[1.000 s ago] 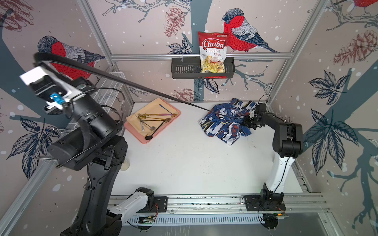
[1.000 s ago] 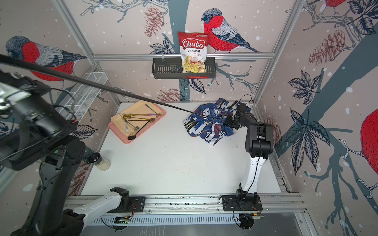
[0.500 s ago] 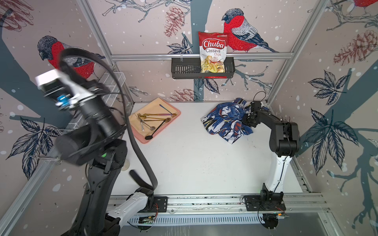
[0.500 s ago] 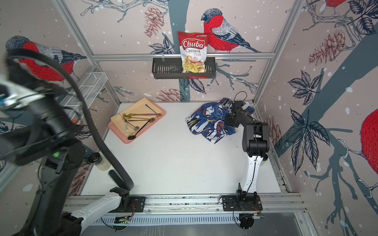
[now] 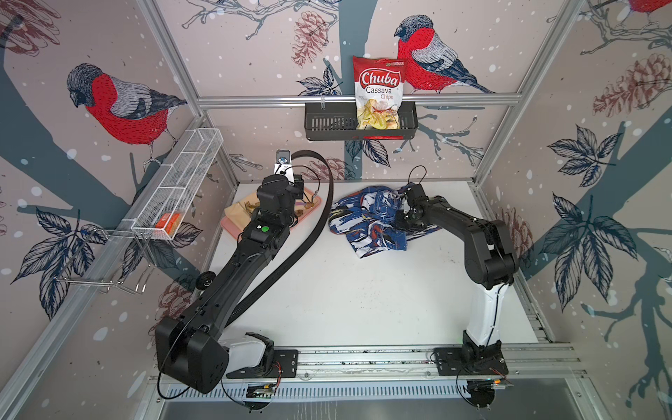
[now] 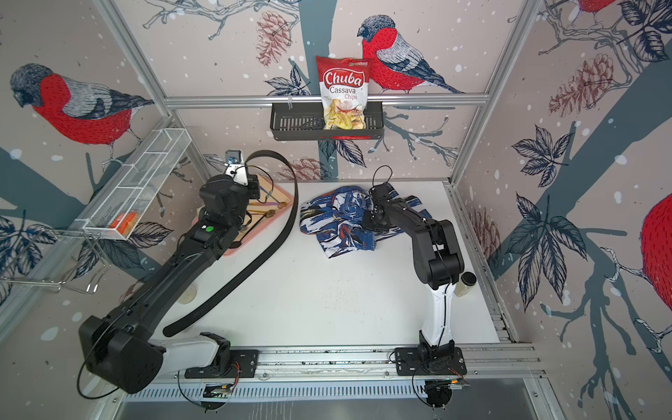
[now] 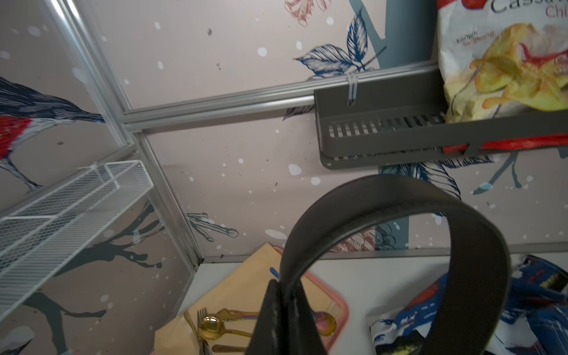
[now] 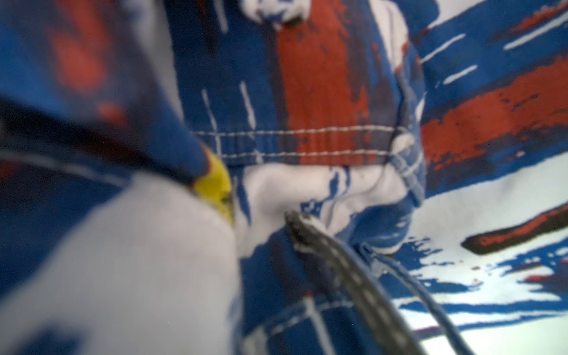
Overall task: Remove the belt from the trousers
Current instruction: Place the belt at the center of the board.
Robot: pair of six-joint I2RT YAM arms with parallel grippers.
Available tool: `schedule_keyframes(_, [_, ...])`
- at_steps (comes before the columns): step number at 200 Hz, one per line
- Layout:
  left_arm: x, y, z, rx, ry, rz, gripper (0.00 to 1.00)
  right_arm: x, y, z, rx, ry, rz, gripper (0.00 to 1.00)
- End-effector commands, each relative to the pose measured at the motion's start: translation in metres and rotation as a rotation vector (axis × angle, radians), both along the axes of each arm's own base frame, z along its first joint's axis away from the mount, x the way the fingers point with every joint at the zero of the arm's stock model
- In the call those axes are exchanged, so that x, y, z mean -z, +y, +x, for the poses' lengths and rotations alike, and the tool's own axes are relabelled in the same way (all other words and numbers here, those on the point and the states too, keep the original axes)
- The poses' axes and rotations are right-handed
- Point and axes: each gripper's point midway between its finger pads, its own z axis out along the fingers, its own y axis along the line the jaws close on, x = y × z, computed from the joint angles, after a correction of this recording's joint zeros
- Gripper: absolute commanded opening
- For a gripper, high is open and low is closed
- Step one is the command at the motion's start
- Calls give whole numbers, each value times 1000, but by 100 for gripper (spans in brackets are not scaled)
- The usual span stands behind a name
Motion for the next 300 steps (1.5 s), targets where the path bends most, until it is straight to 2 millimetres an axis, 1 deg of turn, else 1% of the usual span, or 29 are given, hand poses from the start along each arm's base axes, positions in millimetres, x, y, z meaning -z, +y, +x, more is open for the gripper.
schedule_keyframes(1, [30, -37, 8, 186, 74, -40, 0, 4, -3, -30, -37, 70, -75, 0])
schedule_keyframes(15, [67, -60, 11, 292, 183, -48, 0, 8, -7, -46, -49, 99, -111, 0])
schedule_keyframes(24, [92, -69, 11, 334, 258, -55, 0, 10, -8, -55, -53, 117, -121, 0])
schedule_keyframes(34, [119, -74, 10, 348, 324, -60, 0, 9, -8, -65, -53, 126, -130, 0])
schedule_keyframes(66, [179, -77, 5, 363, 421, -65, 0, 11, -4, -88, -81, 149, -148, 0])
schedule_keyframes(79, [198, -80, 6, 364, 466, -71, 0, 16, -2, -88, -89, 151, -140, 0])
schedule_keyframes(82, [211, -79, 3, 364, 497, -69, 0, 16, -1, -86, -92, 149, -138, 0])
schedule_keyframes(89, [224, -81, 2, 369, 526, -73, 0, 17, 1, -84, -99, 146, -141, 0])
schedule_keyframes(116, [255, -94, 2, 416, 619, -110, 0, 12, 10, -69, -113, 124, -133, 1])
schedule_keyframes(131, [273, -98, -3, 436, 674, -131, 0, 5, 10, -61, -111, 101, -133, 7])
schedule_keyframes(134, [266, -102, 2, 446, 665, -135, 0, 3, 11, -60, -109, 96, -130, 9])
schedule_keyframes(144, [273, -105, 3, 458, 705, -132, 1, -2, 12, -57, -109, 85, -120, 14])
schedule_keyframes(161, [280, -110, 3, 475, 778, -113, 43, -10, 14, -56, -112, 73, -103, 33])
schedule_keyframes(170, [278, -111, 4, 483, 791, -107, 61, -15, 15, -55, -115, 62, -98, 40])
schedule_keyframes(177, [272, -111, 4, 484, 784, -103, 72, -20, 15, -54, -116, 50, -93, 45])
schedule_keyframes(186, [259, -110, 4, 479, 750, -93, 80, -25, 15, -53, -116, 36, -91, 54])
schedule_keyframes(195, [242, -109, 4, 481, 715, -79, 82, -27, 12, -51, -109, 31, -91, 62])
schedule_keyframes(208, [216, -97, 5, 435, 668, -29, 81, -33, 9, -49, -105, 32, -79, 69])
schedule_keyframes(209, [214, -95, 5, 429, 666, -25, 81, -33, 8, -48, -105, 31, -79, 71])
schedule_keyframes(212, [207, -92, 6, 415, 653, -14, 81, -35, 7, -48, -106, 29, -79, 92])
schedule_keyframes(215, [201, -88, 6, 402, 645, -6, 81, -37, 5, -47, -105, 25, -79, 99])
schedule_keyframes(220, [193, -80, 5, 379, 632, 7, 83, -41, 0, -45, -101, 19, -85, 100])
schedule_keyframes(226, [184, -69, 4, 345, 617, 9, 97, -47, -6, -43, -90, 8, -87, 100])
schedule_keyframes(237, [176, -43, 0, 264, 598, -22, 99, -60, -21, -39, -64, -22, -76, 100])
schedule_keyframes(258, [191, 5, -10, 179, 568, -159, 99, -85, -57, -28, 8, -119, 6, 100])
schedule_keyframes(265, [204, 20, -16, 138, 564, -212, 99, -89, -73, -24, 45, -152, 45, 100])
schedule_keyframes(277, [214, 41, -25, 77, 524, -268, 99, -94, -104, -19, 119, -213, 96, 100])
schedule_keyframes(289, [220, 67, -31, -64, 438, -286, 99, -97, -132, -15, 184, -300, 122, 100])
schedule_keyframes(300, [225, 85, -40, -152, 375, -273, 99, -97, -149, -13, 222, -400, 116, 100])
